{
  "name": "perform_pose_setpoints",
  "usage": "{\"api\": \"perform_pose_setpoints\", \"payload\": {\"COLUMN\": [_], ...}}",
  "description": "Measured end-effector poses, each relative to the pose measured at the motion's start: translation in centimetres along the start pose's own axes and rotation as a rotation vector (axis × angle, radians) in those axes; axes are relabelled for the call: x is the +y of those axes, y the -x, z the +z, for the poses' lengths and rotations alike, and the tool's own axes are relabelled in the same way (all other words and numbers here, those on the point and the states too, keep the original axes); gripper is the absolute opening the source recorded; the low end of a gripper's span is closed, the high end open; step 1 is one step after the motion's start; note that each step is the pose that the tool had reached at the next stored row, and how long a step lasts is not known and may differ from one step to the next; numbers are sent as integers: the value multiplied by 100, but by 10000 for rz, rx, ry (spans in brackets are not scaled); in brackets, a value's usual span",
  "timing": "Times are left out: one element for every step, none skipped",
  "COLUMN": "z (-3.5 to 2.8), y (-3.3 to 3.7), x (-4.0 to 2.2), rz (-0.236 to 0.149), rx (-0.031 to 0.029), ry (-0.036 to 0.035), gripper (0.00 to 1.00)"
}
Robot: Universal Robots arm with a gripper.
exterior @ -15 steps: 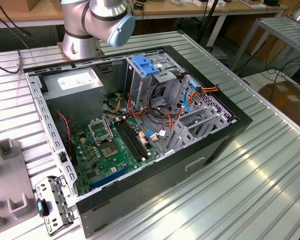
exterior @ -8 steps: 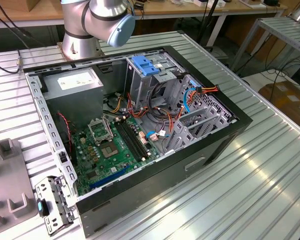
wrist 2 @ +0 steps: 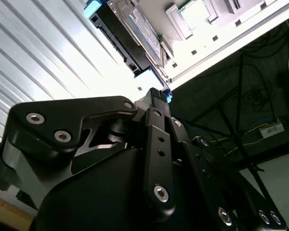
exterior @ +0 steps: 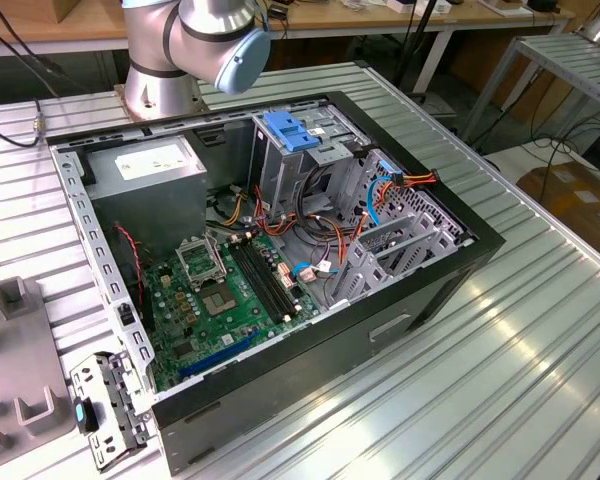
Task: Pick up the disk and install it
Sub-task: 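Pick up the disk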
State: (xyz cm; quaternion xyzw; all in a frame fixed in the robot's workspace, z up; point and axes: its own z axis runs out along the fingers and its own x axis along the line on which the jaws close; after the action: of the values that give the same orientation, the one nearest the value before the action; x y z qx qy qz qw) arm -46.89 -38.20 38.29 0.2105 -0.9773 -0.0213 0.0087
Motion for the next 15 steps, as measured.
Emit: {"api": "perform_pose_setpoints", "payload": {"z": [0, 0, 0, 0, 0, 0, 0, 0, 0, 0, 0, 1, 1, 2, 3], "y": [0, 0, 0, 0, 0, 0, 0, 0, 0, 0, 0, 0, 0, 0, 0], "x": [0, 0, 0, 0, 0, 0, 0, 0, 0, 0, 0, 0, 0, 0, 0], "rz": [-164, -474, -757, -992, -1248, -1433, -1630, -2136, -2337, -2564, -2934, -3631, -3848, -4043, -4275], "rx": [7, 21, 34, 45, 56, 65, 74, 97, 106, 116, 133, 164, 174, 182, 193], "ry": [-1, -4, -6, -8, -11, -12, -14, -18, -20, -22, -24, -30, -32, -34, -36], "gripper": [11, 11, 11, 11, 11, 11, 11, 11, 11, 11, 11, 11, 11, 11, 11]}}
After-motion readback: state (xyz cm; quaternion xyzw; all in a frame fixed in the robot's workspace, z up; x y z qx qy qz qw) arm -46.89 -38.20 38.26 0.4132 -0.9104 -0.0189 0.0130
